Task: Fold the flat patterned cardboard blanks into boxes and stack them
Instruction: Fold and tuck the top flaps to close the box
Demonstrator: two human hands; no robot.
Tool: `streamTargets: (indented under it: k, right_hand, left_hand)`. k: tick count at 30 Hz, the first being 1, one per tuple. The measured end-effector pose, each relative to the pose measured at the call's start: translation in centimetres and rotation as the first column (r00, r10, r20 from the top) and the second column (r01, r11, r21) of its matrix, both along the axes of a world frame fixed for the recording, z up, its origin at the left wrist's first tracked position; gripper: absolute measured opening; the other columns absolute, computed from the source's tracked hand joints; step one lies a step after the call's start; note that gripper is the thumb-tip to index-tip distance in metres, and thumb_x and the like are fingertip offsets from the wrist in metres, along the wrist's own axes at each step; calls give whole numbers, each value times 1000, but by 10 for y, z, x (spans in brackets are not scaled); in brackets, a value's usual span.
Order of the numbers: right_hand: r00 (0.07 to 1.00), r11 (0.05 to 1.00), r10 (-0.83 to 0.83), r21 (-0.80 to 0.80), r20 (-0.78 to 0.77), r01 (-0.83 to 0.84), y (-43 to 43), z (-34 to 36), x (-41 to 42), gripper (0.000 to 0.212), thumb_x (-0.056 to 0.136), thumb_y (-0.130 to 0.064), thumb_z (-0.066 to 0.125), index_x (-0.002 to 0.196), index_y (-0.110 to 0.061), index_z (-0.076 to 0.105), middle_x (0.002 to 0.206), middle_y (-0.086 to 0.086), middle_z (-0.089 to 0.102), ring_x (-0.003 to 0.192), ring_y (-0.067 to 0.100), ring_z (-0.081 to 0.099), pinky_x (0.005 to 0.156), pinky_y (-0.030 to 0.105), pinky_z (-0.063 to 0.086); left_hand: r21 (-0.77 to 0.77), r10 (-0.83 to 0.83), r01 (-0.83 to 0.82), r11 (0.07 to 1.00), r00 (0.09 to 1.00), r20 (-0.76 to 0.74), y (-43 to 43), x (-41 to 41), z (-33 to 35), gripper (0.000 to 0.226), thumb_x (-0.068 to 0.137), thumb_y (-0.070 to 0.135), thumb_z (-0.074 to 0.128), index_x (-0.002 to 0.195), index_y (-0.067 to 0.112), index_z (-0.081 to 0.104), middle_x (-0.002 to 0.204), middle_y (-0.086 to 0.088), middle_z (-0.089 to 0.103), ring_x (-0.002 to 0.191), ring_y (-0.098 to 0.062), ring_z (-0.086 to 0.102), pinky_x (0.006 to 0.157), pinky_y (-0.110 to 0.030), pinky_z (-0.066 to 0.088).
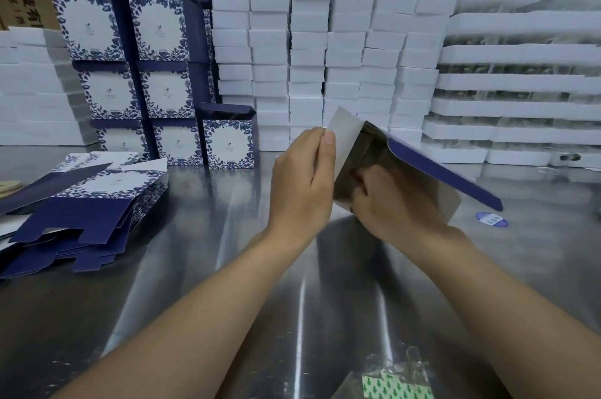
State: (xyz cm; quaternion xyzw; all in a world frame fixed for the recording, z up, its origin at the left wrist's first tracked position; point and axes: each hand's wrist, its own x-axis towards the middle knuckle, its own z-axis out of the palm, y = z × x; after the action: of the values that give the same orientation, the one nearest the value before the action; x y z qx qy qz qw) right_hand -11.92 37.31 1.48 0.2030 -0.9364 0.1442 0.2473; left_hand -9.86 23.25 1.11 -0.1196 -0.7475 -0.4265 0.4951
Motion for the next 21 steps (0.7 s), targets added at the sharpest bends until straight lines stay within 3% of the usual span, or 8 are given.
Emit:
streamTargets:
  k: [8, 10, 12, 14, 16, 18, 19, 21]
  right_hand:
    - [1000, 1000, -5, 3, 31, 5, 4, 0, 2, 23, 95, -39, 54, 83, -22, 66, 84, -5, 66, 87, 22, 64, 84, 37, 54]
    - [999, 1000, 6, 21, 39, -6, 4, -3, -3, 19, 99, -35, 54, 88, -23, 65, 83, -6, 65, 79, 15, 59, 75, 28, 49]
    - [991, 994, 53, 89, 122, -64, 2, -3, -5, 19, 104, -17, 53, 111, -5, 66, 94, -1, 60, 78, 13, 49, 57, 12, 39]
    - [983, 987, 107, 101, 147, -123, 2, -5, -7, 24, 104, -4, 53, 123, 7, 63, 99, 3, 53, 84, 13, 46, 57, 4, 39]
    - [990, 995, 103, -24, 99, -101, 4, -8, -8, 16, 102, -18, 57, 105, -10, 70, 93, -3, 66, 85, 15, 59, 70, 9, 43]
    - [995, 990, 94, -109, 31, -90, 6, -5, -6, 19, 95, -29, 57, 77, -30, 60, 73, -11, 62, 73, 13, 61, 69, 24, 44]
    - [994, 986, 108, -127, -5, -108, 5, -3, -5, 22, 93, -30, 56, 71, -31, 55, 68, -13, 58, 68, 9, 58, 66, 23, 41]
    - [993, 979, 97, -172, -63, -106, -1, 4, -4, 18, 92, -29, 52, 77, -29, 63, 72, -11, 62, 71, 12, 61, 66, 27, 45]
  left_hand:
    - [18, -49, 49, 999, 999, -1, 6, 4, -3, 41, 113, 22, 43, 74, 18, 36, 65, 10, 35, 62, -12, 35, 59, -27, 26]
    - [20, -67, 67, 998, 998, -9, 11, 7, -3, 41, 113, 24, 43, 73, 21, 36, 65, 11, 35, 62, -10, 35, 59, -25, 26]
    - [-3, -81, 81, 997, 996, -25, 16, 9, -4, 40, 113, 26, 43, 73, 25, 36, 65, 14, 36, 62, -9, 37, 59, -21, 26]
    - [-26, -95, 95, 995, 995, -24, 20, 10, -7, 38, 113, 26, 43, 75, 22, 41, 68, 14, 39, 65, -10, 40, 60, -21, 27]
    - [-31, -92, 91, 995, 996, -16, 21, 9, -9, 36, 113, 26, 43, 78, 18, 43, 71, 14, 41, 67, -11, 43, 62, -23, 29]
    - [-26, -67, 67, 997, 998, -14, 18, 6, -8, 35, 113, 24, 42, 79, 17, 45, 74, 13, 43, 71, -10, 45, 64, -22, 31]
    - [-25, -46, 46, 999, 999, -13, 15, 4, -8, 34, 113, 22, 41, 80, 16, 47, 76, 12, 46, 73, -10, 46, 65, -22, 32]
    - [-28, 6, -6, 1000, 1000, -3, 9, -1, -8, 34, 113, 18, 41, 80, 19, 46, 78, 8, 47, 74, -8, 46, 67, -22, 32]
